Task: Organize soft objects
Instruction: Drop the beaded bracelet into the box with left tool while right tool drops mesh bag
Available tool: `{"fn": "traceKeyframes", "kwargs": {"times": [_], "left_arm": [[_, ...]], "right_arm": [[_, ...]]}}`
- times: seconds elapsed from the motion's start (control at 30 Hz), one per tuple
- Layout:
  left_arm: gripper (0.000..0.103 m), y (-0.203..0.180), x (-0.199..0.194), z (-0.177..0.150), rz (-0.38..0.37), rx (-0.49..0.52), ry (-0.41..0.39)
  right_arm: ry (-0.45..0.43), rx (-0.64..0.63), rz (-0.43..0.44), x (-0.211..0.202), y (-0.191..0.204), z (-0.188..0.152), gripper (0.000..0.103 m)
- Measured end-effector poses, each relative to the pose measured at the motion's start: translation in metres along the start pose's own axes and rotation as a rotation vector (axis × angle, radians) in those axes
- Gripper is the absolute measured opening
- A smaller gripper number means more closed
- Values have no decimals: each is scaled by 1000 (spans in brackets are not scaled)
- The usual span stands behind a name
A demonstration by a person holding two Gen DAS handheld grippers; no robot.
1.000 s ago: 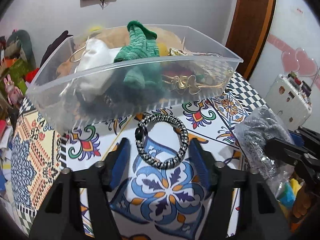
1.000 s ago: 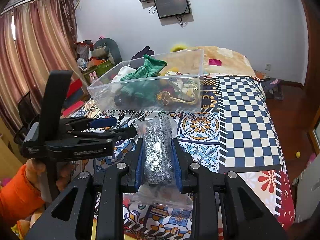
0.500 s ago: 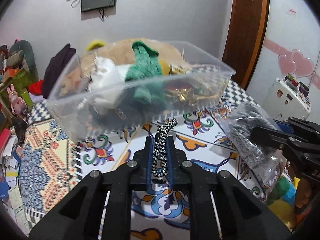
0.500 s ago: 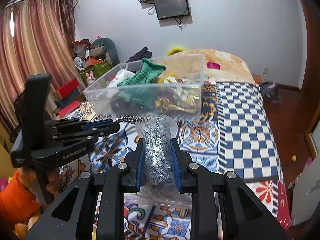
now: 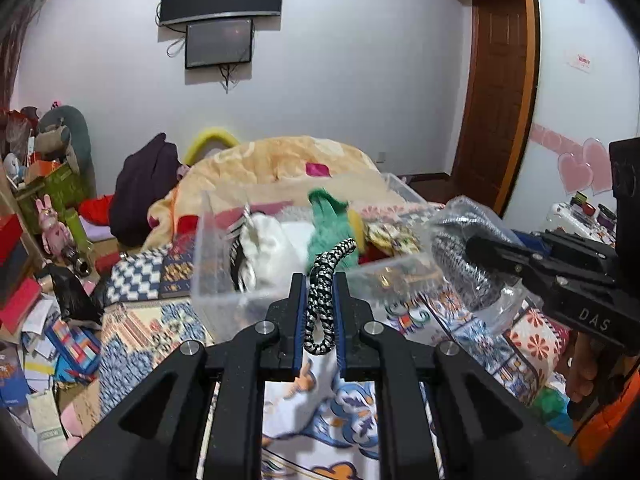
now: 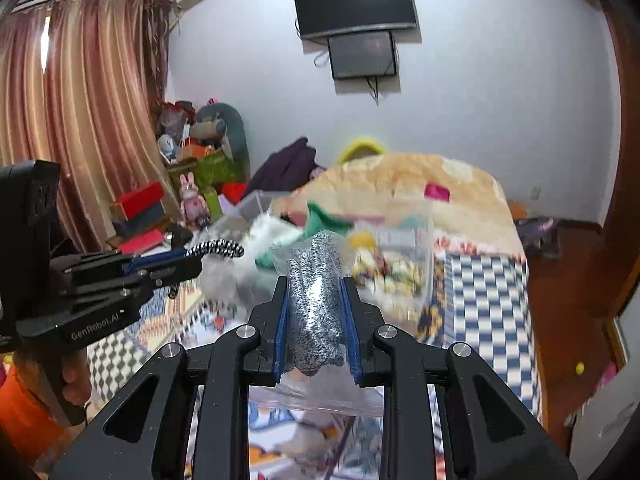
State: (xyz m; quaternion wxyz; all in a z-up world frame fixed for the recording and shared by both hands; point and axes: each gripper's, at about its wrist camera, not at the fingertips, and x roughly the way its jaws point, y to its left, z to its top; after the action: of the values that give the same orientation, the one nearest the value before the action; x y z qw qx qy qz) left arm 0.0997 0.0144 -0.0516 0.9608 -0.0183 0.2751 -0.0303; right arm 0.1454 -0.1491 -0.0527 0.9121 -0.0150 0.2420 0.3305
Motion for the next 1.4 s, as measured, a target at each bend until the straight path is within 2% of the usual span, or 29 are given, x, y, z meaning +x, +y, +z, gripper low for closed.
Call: {"fn": "traceKeyframes", "kwargs": {"times": [0.27, 0.57, 0.9, 1.07, 1.23, 1.3, 1.4], "left_arm": [[12, 18, 11, 19, 54, -29, -31], [12, 37, 42, 22, 72, -84, -16], [12, 47, 74, 18, 55, -128, 27], [13, 40, 86, 13, 41, -107, 59], [29, 32, 84, 10, 42, -73, 62], [40, 30, 83, 9, 40, -69, 64], [52, 29, 77, 6, 48, -56, 51]], "right_arm": [[-55, -10, -19, 17, 1, 29, 22], [-32, -25, -79, 47, 5, 35, 22], [49, -23, -95, 81, 3, 29, 22], [102, -21, -74, 92, 2, 22, 24], [140, -31, -86, 94, 2, 17, 29], [148, -23, -83, 92, -1, 16, 44], [128, -35, -106, 83, -1, 18, 52]]}}
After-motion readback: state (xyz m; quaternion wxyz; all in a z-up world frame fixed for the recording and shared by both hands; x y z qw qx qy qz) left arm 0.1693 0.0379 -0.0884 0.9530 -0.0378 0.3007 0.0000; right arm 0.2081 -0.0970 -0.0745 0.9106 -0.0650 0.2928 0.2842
